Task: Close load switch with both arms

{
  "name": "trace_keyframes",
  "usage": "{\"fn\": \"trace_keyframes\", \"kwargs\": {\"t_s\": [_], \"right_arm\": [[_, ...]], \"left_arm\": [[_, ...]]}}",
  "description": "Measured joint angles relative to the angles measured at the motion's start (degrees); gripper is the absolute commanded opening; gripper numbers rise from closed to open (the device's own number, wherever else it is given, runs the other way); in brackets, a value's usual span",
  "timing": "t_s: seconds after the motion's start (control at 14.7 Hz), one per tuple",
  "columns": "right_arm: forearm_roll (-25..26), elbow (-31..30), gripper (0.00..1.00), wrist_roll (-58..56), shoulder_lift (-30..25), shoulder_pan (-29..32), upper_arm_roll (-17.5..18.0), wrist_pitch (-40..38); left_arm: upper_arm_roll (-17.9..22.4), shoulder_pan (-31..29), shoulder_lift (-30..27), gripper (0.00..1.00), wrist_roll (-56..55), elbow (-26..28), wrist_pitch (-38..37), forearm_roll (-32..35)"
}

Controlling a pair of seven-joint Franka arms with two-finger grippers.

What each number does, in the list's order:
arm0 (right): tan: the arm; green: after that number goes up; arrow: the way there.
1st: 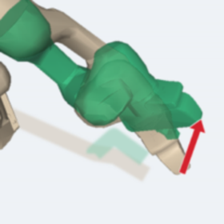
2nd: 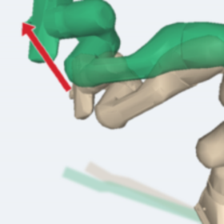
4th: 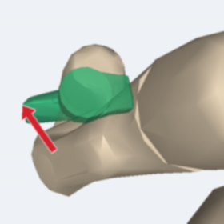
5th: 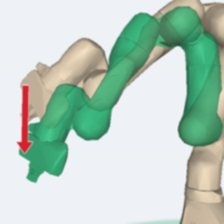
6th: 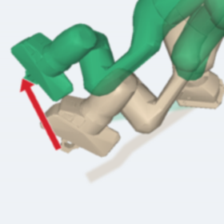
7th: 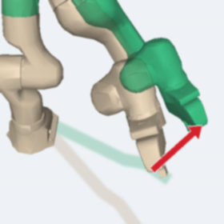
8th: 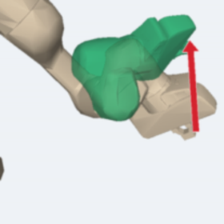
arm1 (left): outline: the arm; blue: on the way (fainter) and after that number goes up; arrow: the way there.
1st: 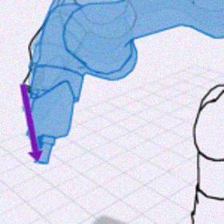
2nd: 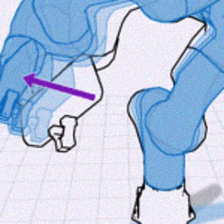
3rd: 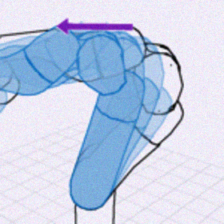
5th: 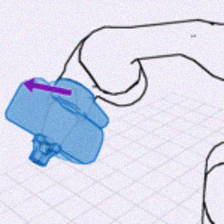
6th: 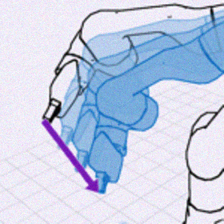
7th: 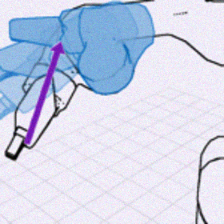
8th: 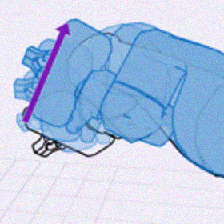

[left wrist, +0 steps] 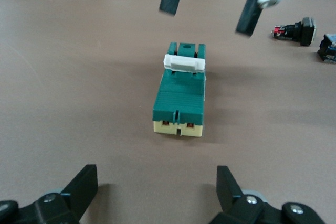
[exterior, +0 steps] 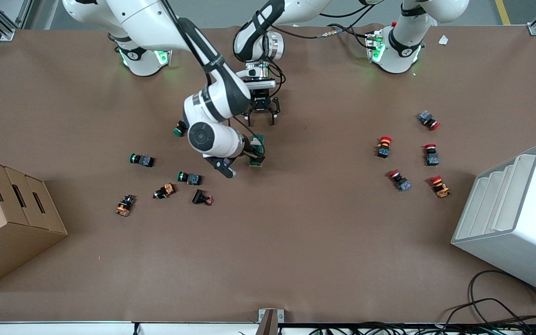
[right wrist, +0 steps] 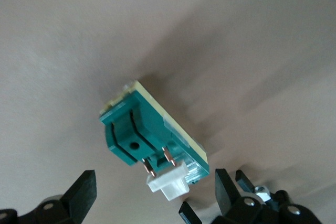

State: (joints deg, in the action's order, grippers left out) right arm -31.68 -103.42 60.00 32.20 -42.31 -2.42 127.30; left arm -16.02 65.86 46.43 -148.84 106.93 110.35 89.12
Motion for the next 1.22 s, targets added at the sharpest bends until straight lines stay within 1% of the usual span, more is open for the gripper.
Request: {"fn": "trace_keyframes", "kwargs": {"t_s": [0.2, 0.41, 0.54, 0.81, 1.22], "right_arm": [[-0.1, -2.0, 1.0, 3.4, 0.0, -3.8, 0.0, 4.1], [-0.1, -2.7, 1.0, 5.9, 0.1, -6.1, 0.0, 7.0], [-0.1, -2.8, 1.0, 6.0, 0.5, -6.2, -0.2, 8.5], [-0.1, -2.4, 1.0, 6.0, 2.6, -6.2, -0.5, 13.1], [-0.1, 0.0, 1.0, 6.0, 3.1, -5.8, -0.9, 12.8]], "left_arm": [[0.1, 0.3, 0.0, 1.0, 0.0, -0.6, -0.7, 1.1], [1.1, 0.1, 0.3, 1.0, 0.0, -1.1, -0.8, 5.6], [2.1, 0.0, 0.8, 1.0, 0.0, -1.5, -0.8, 7.3], [2.5, -0.1, 2.3, 1.0, 0.0, -1.9, -0.8, 8.4], [2.6, 0.0, 3.1, 1.0, 0.0, -2.2, -1.1, 9.3]]}}
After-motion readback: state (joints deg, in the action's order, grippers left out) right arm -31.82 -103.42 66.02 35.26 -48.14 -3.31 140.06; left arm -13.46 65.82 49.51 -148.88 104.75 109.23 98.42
